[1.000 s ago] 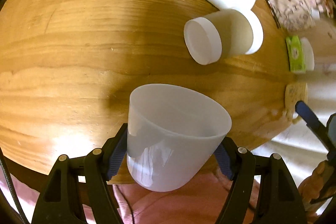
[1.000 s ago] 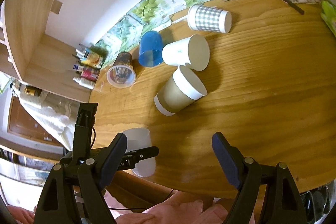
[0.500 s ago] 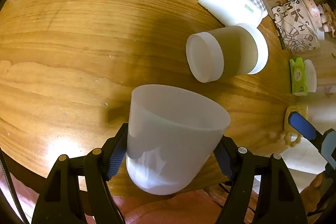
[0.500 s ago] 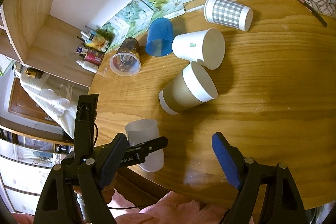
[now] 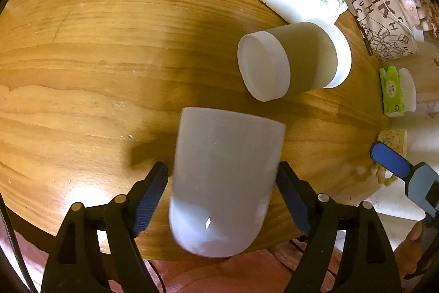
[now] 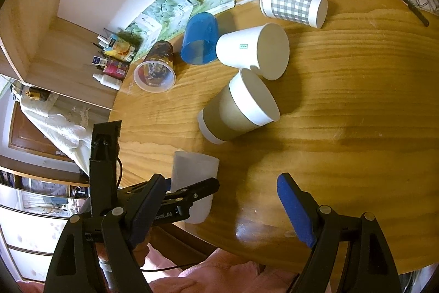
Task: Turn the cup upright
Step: 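Close the right gripper on the white cup while the left gripper opens and releases it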
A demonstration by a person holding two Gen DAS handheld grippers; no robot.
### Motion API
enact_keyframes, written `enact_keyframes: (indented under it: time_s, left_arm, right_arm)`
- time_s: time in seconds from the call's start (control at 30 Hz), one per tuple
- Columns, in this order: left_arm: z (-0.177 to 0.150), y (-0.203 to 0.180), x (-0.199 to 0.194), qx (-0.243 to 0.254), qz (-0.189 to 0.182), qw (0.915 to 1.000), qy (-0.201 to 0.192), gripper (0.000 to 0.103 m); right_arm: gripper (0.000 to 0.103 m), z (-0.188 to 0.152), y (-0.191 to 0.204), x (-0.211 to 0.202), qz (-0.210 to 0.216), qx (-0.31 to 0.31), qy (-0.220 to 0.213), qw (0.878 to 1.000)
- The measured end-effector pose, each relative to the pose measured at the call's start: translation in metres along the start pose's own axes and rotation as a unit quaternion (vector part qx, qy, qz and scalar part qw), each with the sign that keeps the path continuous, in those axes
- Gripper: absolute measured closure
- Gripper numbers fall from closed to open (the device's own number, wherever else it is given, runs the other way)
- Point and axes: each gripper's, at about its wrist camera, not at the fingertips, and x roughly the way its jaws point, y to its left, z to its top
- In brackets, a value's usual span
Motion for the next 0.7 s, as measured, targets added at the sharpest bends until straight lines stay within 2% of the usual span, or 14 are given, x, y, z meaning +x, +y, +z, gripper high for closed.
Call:
enact_keyframes:
  time_s: [0.13, 0.5, 0.57, 0.7]
  left_arm:
    - [0.001, 0.001, -0.003, 0.0, -0.005, 1.0, 0.0, 0.02]
    - [-0.007, 0.004, -0.027, 0.007, -0.01, 0.9994, -0.033, 0.02]
    - [-0.009, 0.006, -0.035, 0.007, -0.011, 0.9986, -0.05, 0.02]
    - [-0.014, 0.009, -0.056, 0.008, 0.01, 0.9946, -0.103, 0.02]
  right_arm:
    - [0.019, -0.002, 0.001, 0.002, -0.001, 0.002, 0.001, 1.0]
    - [0.019, -0.005, 0.006, 0.012, -0.004, 0.014, 0.006, 1.0]
    - [0.019, -0.004, 0.009, 0.015, -0.004, 0.014, 0.006, 1.0]
    - [0.019, -0.003, 0.012, 0.02, -0.004, 0.016, 0.006, 1.0]
